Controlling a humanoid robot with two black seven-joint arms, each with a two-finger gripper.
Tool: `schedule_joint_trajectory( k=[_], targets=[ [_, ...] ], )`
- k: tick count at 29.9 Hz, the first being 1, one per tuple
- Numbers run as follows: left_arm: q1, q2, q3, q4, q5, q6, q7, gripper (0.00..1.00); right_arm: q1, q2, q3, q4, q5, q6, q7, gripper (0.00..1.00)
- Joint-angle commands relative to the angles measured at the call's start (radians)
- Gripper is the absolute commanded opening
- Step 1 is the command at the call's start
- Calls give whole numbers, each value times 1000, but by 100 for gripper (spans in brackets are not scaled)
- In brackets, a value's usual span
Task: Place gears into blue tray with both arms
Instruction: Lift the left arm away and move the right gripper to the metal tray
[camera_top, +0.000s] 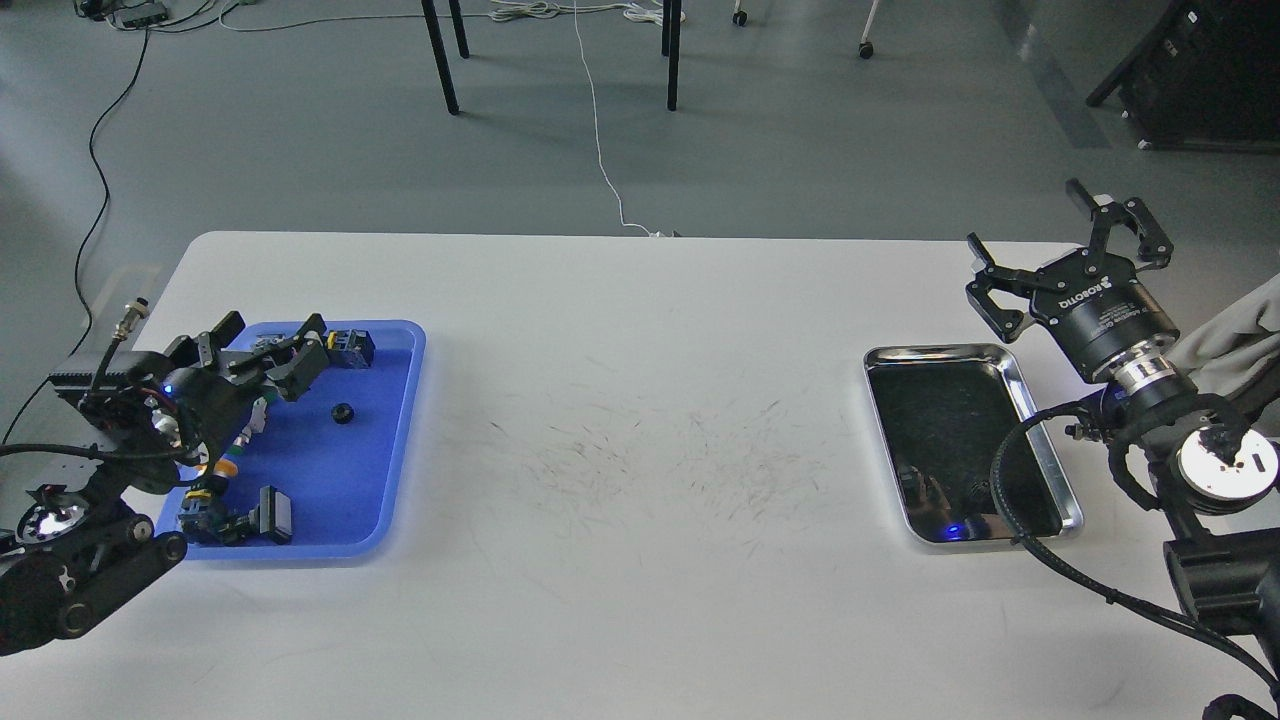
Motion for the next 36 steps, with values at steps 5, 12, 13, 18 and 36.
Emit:
schedule_joint_trajectory(
  k=[5,12,13,18,36],
  targets=[
    [-37,-43,-171,0,-346,22,9,98,79,0,-134,26,-6,-5,-5,97],
    [-72,25,-253,0,-752,-113,9,98,180,-29,-250,28,-12,-32,-14,98],
    [-100,34,-250,3,-815,-133,9,98,186,-39,-273,31,-12,-30,-14,98],
    [-148,78,-254,-1,-1005,-274,12,98,251,-74,-376,43,-15,-26,-23,98],
    [-179,3,-384,-26,-1227,-475,130,98,444,-408,-796,261,-280,-24,-51,98]
  ],
)
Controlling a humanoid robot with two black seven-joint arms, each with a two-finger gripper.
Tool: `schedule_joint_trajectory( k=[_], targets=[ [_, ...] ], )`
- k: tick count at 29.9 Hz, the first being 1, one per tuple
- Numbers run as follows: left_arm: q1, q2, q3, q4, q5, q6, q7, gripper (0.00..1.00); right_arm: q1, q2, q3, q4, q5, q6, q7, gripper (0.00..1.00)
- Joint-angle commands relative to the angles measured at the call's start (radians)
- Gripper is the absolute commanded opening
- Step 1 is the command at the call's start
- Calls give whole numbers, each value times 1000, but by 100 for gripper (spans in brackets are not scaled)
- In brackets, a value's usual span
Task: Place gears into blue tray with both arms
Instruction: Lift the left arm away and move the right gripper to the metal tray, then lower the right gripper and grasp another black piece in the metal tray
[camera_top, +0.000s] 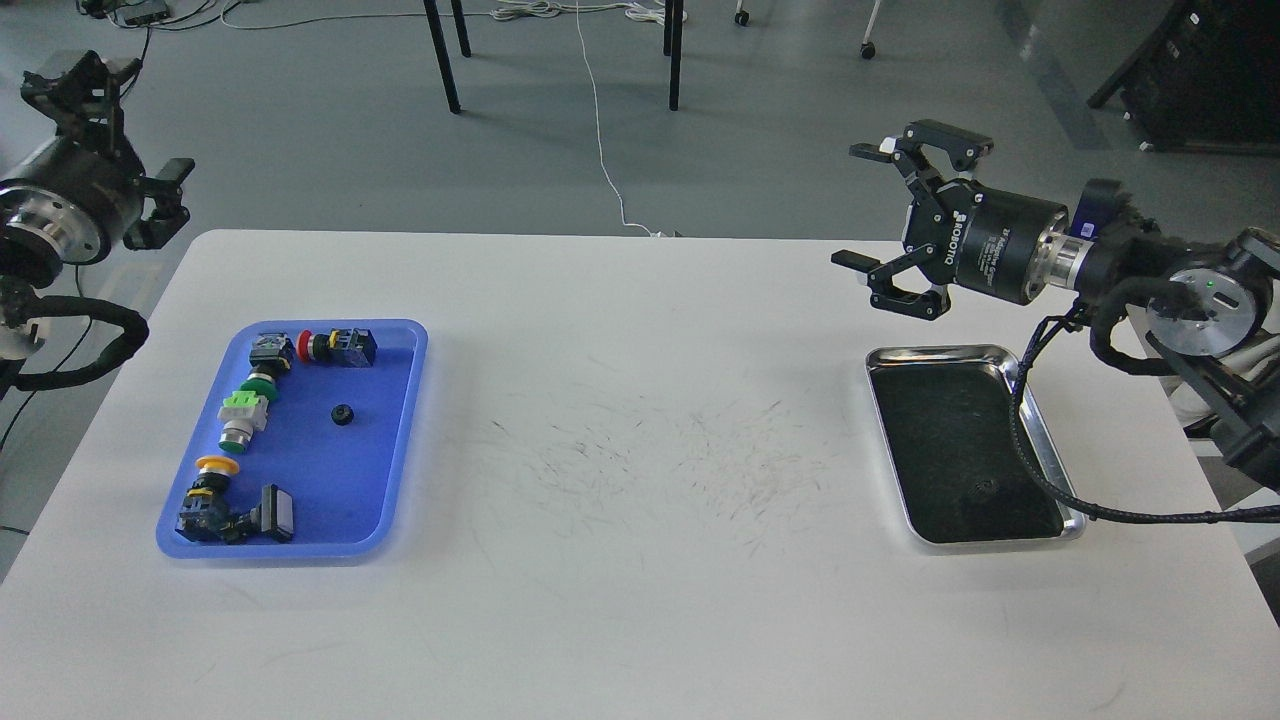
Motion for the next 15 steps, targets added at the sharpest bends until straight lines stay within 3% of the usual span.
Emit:
schedule_joint_trajectory(
  k=[1,8,15],
  targets=[
    [1,-53,-26,2,1,16,6,98,7,-98,-71,76,-108,4,-1,98],
    [22,-61,-46,-1,1,23,4,98,7,-252,-182,321,-329,4,-1,98],
    [46,-67,-38,-1,1,21,-8,98,7,-356,-282,346,-534,12,-1,98]
  ],
)
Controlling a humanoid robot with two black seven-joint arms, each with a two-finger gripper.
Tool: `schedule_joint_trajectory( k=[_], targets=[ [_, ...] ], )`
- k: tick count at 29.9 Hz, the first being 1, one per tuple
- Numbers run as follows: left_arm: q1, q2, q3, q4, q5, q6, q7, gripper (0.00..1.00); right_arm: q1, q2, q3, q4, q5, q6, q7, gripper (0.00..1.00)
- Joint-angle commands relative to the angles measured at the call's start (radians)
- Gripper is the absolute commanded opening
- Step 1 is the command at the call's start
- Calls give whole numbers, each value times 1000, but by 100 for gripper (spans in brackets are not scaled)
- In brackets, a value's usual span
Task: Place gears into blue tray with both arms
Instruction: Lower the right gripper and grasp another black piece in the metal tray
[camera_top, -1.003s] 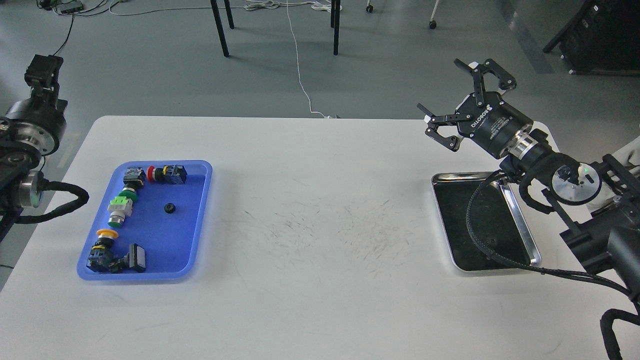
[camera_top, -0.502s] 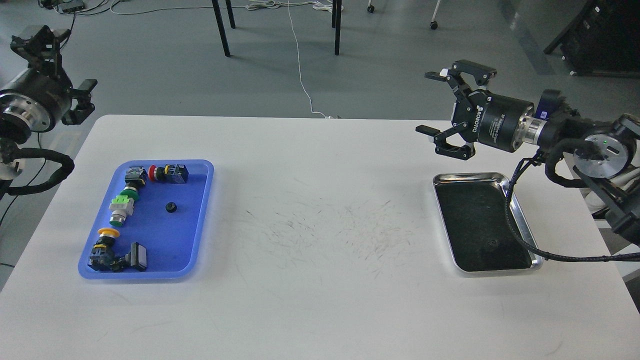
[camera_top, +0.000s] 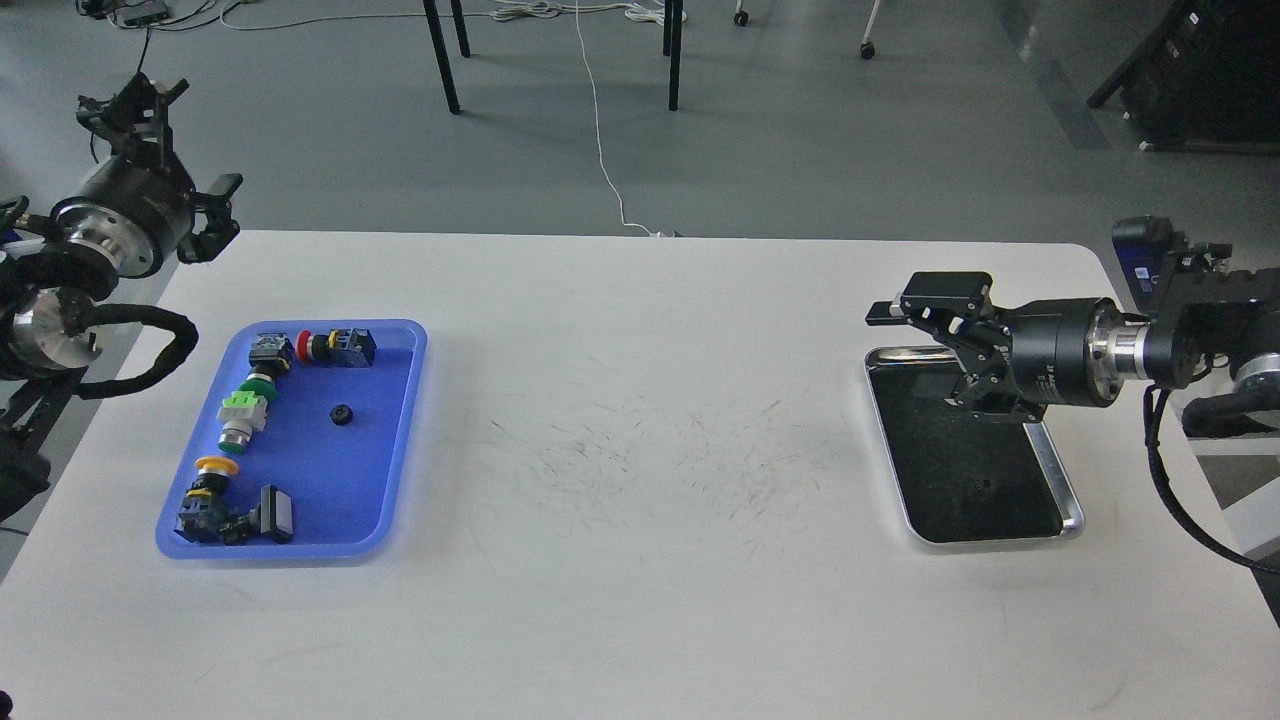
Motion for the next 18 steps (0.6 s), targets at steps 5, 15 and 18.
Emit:
schedule_joint_trajectory(
  k=[5,15,18],
  targets=[
    [10,2,9,0,11,0,-5,98,4,-93,-28,8,-223,17,-11,98],
    [10,3,12,-3,13,0,-7,98,52,-47,-154,2,-411,17,-40,98],
    [10,3,12,-11,13,0,-11,98,76,-44,-231,-1,-412,17,-40,98]
  ],
)
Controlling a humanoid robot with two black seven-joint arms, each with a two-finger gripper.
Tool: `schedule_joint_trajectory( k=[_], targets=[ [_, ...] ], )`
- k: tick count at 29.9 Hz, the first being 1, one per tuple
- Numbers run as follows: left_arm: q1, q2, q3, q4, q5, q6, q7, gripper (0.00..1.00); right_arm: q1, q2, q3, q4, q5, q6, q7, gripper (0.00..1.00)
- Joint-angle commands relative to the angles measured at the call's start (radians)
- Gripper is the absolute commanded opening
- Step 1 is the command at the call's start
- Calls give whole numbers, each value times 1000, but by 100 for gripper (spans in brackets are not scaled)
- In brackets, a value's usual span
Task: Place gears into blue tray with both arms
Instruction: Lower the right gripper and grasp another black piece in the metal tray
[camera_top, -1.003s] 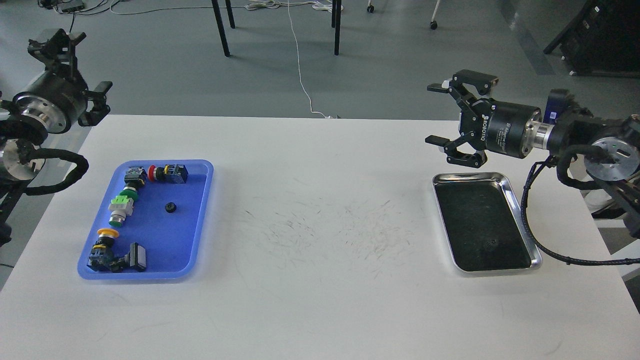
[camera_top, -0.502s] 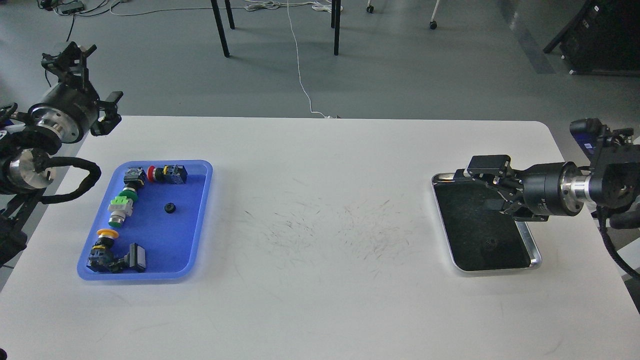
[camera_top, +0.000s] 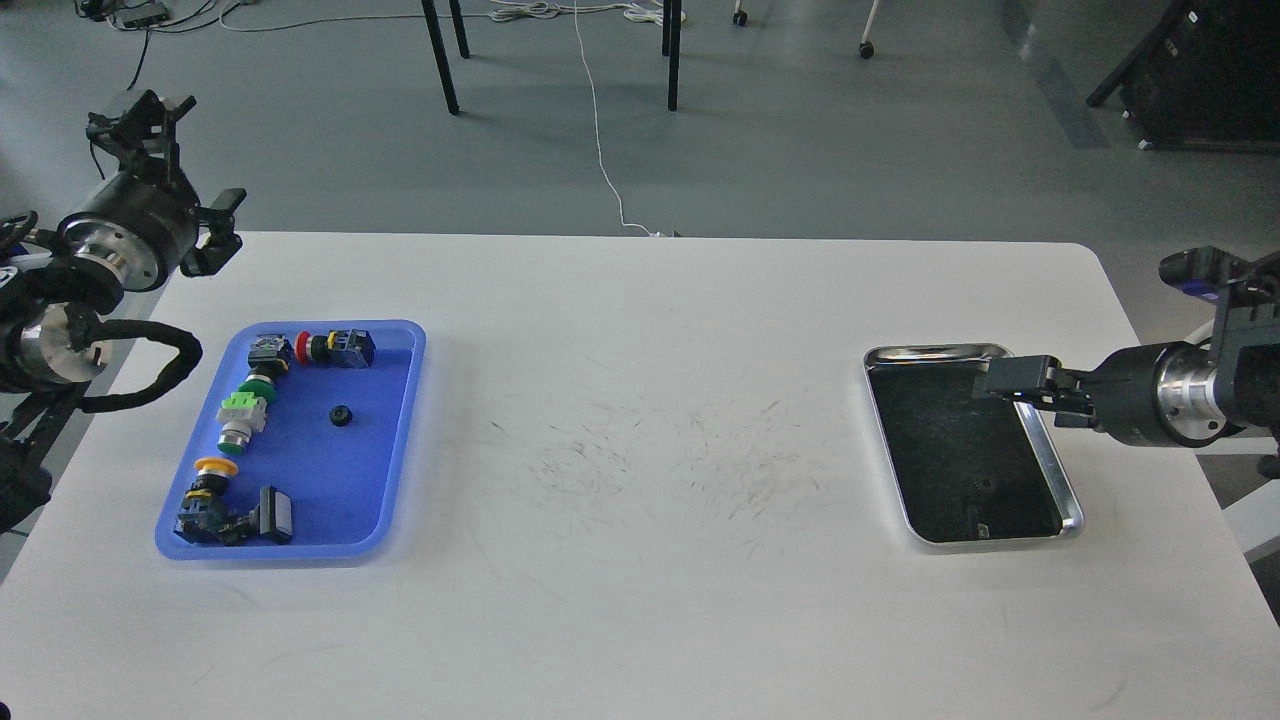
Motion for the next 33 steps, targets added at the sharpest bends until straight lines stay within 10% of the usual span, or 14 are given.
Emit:
schedule_joint_trajectory(
  k=[1,33],
  targets=[
    [0,0,0,-8,0,0,-3,98,21,3,-86,-5,-3,0,0,98],
    [-2,0,0,-6,2,5,-26,98,37,180,-199,-166,-3,0,-3,90]
  ],
)
